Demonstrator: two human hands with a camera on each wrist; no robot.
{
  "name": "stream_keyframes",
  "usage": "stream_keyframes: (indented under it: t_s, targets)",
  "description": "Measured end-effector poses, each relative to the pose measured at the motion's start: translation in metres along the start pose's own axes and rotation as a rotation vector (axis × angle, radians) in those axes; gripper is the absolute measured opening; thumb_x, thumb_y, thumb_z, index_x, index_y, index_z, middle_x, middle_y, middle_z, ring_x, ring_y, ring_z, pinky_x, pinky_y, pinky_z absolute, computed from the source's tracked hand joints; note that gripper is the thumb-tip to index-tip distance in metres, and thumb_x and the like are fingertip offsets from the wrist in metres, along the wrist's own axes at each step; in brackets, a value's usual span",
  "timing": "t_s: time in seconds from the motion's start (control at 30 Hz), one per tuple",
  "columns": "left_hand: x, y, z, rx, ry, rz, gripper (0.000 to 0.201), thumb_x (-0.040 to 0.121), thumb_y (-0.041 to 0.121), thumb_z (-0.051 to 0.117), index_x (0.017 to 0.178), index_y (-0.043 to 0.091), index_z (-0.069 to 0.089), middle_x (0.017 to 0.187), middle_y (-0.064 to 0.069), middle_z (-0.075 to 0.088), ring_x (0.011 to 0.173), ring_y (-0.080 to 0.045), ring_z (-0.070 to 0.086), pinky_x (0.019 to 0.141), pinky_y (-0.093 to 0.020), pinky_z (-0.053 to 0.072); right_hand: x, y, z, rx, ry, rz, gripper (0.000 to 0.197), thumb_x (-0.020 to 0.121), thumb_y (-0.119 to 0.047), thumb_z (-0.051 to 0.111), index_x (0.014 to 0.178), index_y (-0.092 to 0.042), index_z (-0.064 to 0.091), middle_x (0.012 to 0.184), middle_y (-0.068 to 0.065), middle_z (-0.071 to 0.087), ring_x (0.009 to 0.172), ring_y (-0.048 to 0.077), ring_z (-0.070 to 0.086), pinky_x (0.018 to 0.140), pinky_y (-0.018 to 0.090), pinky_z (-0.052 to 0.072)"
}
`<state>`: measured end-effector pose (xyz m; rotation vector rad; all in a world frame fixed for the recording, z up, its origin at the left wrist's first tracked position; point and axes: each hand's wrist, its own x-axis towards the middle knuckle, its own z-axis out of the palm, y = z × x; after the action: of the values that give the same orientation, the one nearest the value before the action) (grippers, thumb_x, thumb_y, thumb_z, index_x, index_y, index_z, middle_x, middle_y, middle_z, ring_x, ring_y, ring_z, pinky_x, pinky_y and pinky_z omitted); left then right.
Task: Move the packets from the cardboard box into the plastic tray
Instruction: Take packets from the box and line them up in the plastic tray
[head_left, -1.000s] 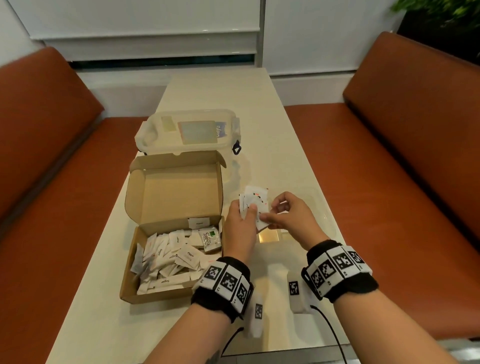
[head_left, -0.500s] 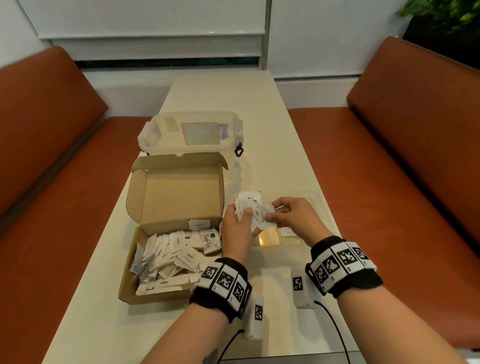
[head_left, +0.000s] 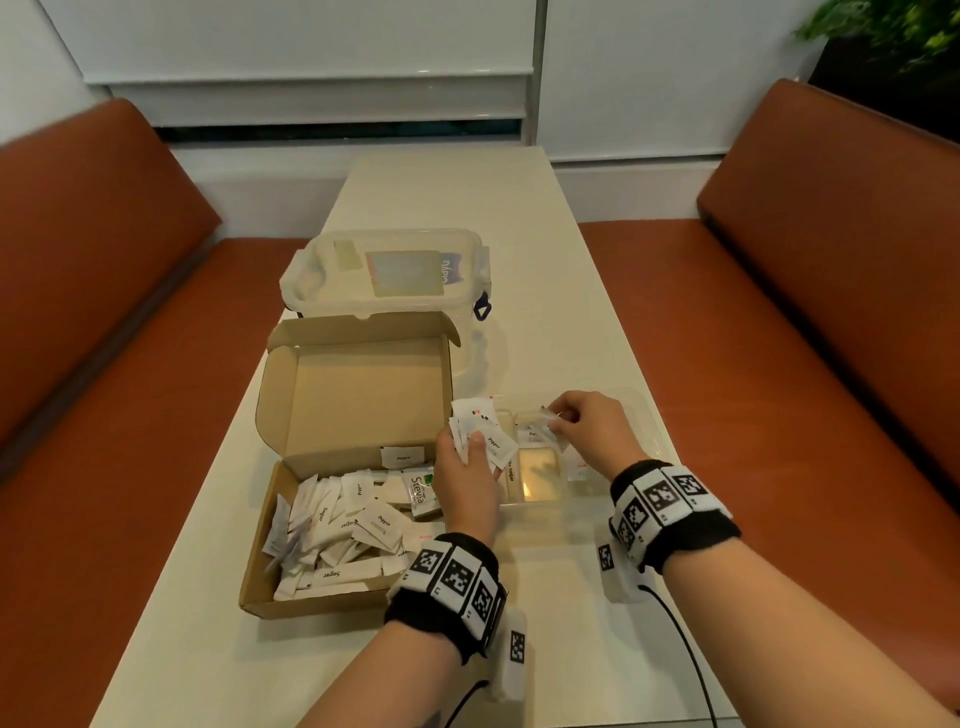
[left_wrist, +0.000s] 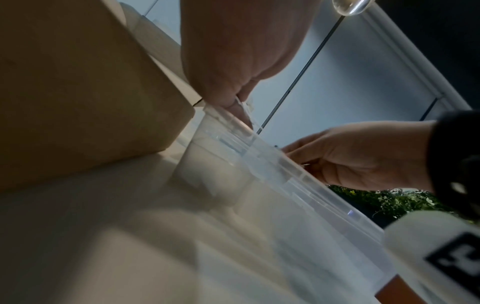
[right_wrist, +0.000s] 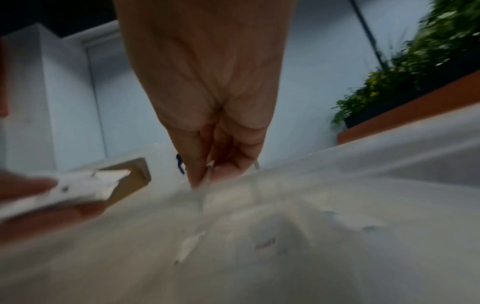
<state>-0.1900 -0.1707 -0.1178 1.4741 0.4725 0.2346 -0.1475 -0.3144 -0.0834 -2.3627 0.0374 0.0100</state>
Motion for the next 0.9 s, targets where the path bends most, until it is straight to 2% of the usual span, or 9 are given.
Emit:
stream_keyframes:
  t_s: [0.1, 0.2, 0.3, 0.33, 0.4, 0.47, 0.6, 0.73, 0.9]
  targets:
    - [0.000, 0.000, 0.000, 0.051, 0.011, 0.034, 0.015, 0.098, 0.022, 0.048, 0.111, 0.015, 0.053, 0.095, 0.005, 0.061, 0.085, -0.010, 0.062, 0.080, -0.035, 0.055, 0.007, -0.005, 0.015, -0.155, -0.051, -0.048, 0.022, 0.090, -0.004, 0.053, 0.105, -0.007, 0.069, 0.100, 0.010, 0.069, 0.092, 0.022, 0.061, 0.080, 0.025, 0.047]
    - [0.000, 0.000, -0.002, 0.082, 0.009, 0.063, 0.019, 0.098, 0.022, 0.048, 0.112, 0.010, 0.054, 0.097, 0.002, 0.063, 0.091, -0.016, 0.062, 0.079, -0.027, 0.052, 0.015, -0.008, 0.023, -0.432, -0.075, -0.121, 0.031, 0.094, -0.005, 0.043, 0.112, -0.013, 0.067, 0.106, 0.010, 0.068, 0.104, 0.027, 0.053, 0.086, 0.033, 0.044]
    - [-0.001, -0.002, -0.003, 0.138, 0.007, 0.077, 0.025, 0.098, 0.021, 0.047, 0.118, 0.007, 0.054, 0.093, 0.004, 0.062, 0.081, -0.003, 0.059, 0.062, -0.002, 0.041, 0.022, -0.006, 0.030, -0.615, -0.127, -0.124, 0.036, 0.094, -0.003, 0.039, 0.117, -0.016, 0.065, 0.112, 0.007, 0.065, 0.111, 0.027, 0.047, 0.088, 0.034, 0.042]
    - [-0.001, -0.002, -0.003, 0.148, 0.003, 0.078, 0.024, 0.098, 0.020, 0.047, 0.117, 0.007, 0.055, 0.090, 0.006, 0.060, 0.077, 0.004, 0.056, 0.056, 0.001, 0.039, 0.023, -0.005, 0.032, -0.645, -0.141, -0.118, 0.036, 0.094, -0.004, 0.039, 0.117, -0.017, 0.064, 0.112, 0.005, 0.065, 0.112, 0.027, 0.045, 0.088, 0.034, 0.041]
    - [0.000, -0.002, -0.002, 0.165, -0.004, 0.078, 0.024, 0.098, 0.020, 0.047, 0.117, 0.008, 0.055, 0.090, 0.005, 0.059, 0.075, 0.006, 0.053, 0.053, 0.001, 0.038, 0.023, -0.001, 0.036, -0.664, -0.154, -0.120, 0.035, 0.095, -0.007, 0.040, 0.118, -0.019, 0.065, 0.111, 0.005, 0.066, 0.112, 0.026, 0.045, 0.088, 0.035, 0.042]
    - [0.000, -0.002, -0.002, 0.179, -0.008, 0.078, 0.024, 0.098, 0.020, 0.047, 0.118, 0.008, 0.054, 0.092, 0.004, 0.059, 0.075, 0.001, 0.055, 0.053, 0.000, 0.039, 0.021, 0.005, 0.039, -0.617, -0.138, -0.136, 0.032, 0.095, -0.009, 0.043, 0.116, -0.020, 0.065, 0.106, 0.006, 0.066, 0.110, 0.025, 0.046, 0.088, 0.034, 0.043]
    - [0.001, -0.003, -0.001, 0.193, -0.011, 0.076, 0.021, 0.098, 0.019, 0.047, 0.115, 0.008, 0.055, 0.083, 0.011, 0.055, 0.072, 0.007, 0.052, 0.051, 0.001, 0.038, 0.019, 0.011, 0.043, -0.460, -0.075, -0.159, 0.027, 0.090, -0.002, 0.047, 0.110, -0.010, 0.063, 0.103, 0.010, 0.064, 0.102, 0.024, 0.047, 0.078, 0.027, 0.040]
    - [0.000, -0.003, -0.002, 0.201, -0.022, 0.086, 0.023, 0.099, 0.020, 0.047, 0.117, 0.010, 0.055, 0.090, 0.007, 0.058, 0.076, 0.003, 0.054, 0.055, 0.000, 0.039, 0.016, 0.013, 0.043, -0.390, -0.017, -0.186, 0.024, 0.083, 0.005, 0.051, 0.104, -0.004, 0.057, 0.104, 0.011, 0.054, 0.095, 0.026, 0.046, 0.070, 0.026, 0.033]
    - [-0.001, -0.002, -0.002, 0.193, -0.032, 0.084, 0.024, 0.099, 0.020, 0.046, 0.119, 0.010, 0.053, 0.094, 0.003, 0.059, 0.075, 0.008, 0.052, 0.052, 0.000, 0.039, 0.013, 0.019, 0.043, -0.481, -0.077, -0.193, 0.021, 0.087, 0.002, 0.047, 0.104, -0.008, 0.055, 0.101, 0.008, 0.055, 0.097, 0.023, 0.041, 0.072, 0.025, 0.032]
